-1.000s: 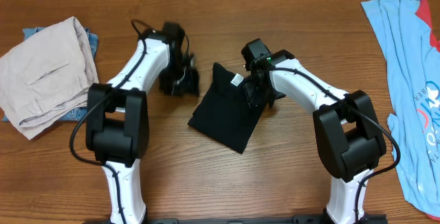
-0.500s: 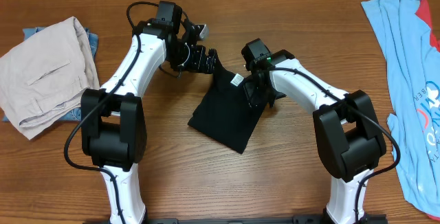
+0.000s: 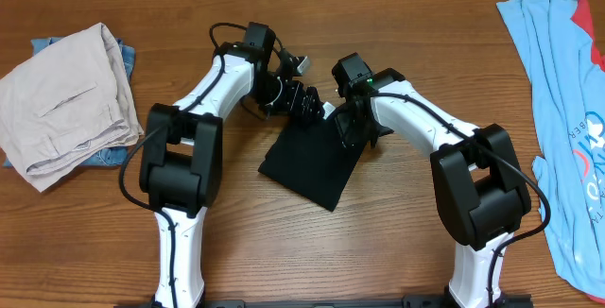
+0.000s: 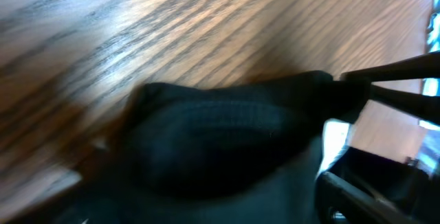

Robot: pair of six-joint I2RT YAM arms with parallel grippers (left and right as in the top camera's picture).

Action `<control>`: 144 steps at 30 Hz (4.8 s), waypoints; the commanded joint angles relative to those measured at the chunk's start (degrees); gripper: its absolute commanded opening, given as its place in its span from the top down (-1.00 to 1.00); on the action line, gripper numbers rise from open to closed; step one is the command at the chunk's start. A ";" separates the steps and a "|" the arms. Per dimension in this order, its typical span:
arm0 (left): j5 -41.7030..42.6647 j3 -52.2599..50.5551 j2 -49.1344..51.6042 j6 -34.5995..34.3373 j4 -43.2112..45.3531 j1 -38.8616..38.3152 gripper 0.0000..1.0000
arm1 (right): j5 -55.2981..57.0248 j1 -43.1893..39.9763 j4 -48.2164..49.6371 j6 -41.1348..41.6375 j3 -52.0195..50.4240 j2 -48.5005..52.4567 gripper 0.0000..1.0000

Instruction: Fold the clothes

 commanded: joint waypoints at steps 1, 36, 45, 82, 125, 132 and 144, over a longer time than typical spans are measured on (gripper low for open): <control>0.57 0.31 3.96 1.29 -0.42 -1.60 -0.54 | 3.58 -0.81 -0.44 -0.20 0.00 0.17 -0.32; -52.78 0.50 -30.27 5.20 -12.00 22.99 0.92 | 10.56 -8.50 -15.67 5.22 13.09 -20.61 -0.47; -51.60 0.57 -31.36 7.34 -8.70 31.98 0.92 | 9.35 -8.59 -15.96 5.42 13.09 -20.61 -0.47; -38.58 0.59 -23.82 12.24 12.59 46.73 0.92 | 6.71 -8.59 -15.93 6.05 13.09 -20.61 -0.47; -21.73 0.76 -29.51 -1.60 -11.98 42.18 -1.00 | 6.10 -8.59 -15.45 6.05 13.09 -20.61 -0.56; -19.58 0.76 -29.55 1.51 -16.39 30.29 -1.00 | -2.03 -8.92 -10.47 5.33 13.09 -20.46 -0.79; -26.88 0.76 -29.86 0.37 -26.77 14.27 -1.00 | -17.51 -17.99 -11.76 2.99 13.09 -19.93 -1.00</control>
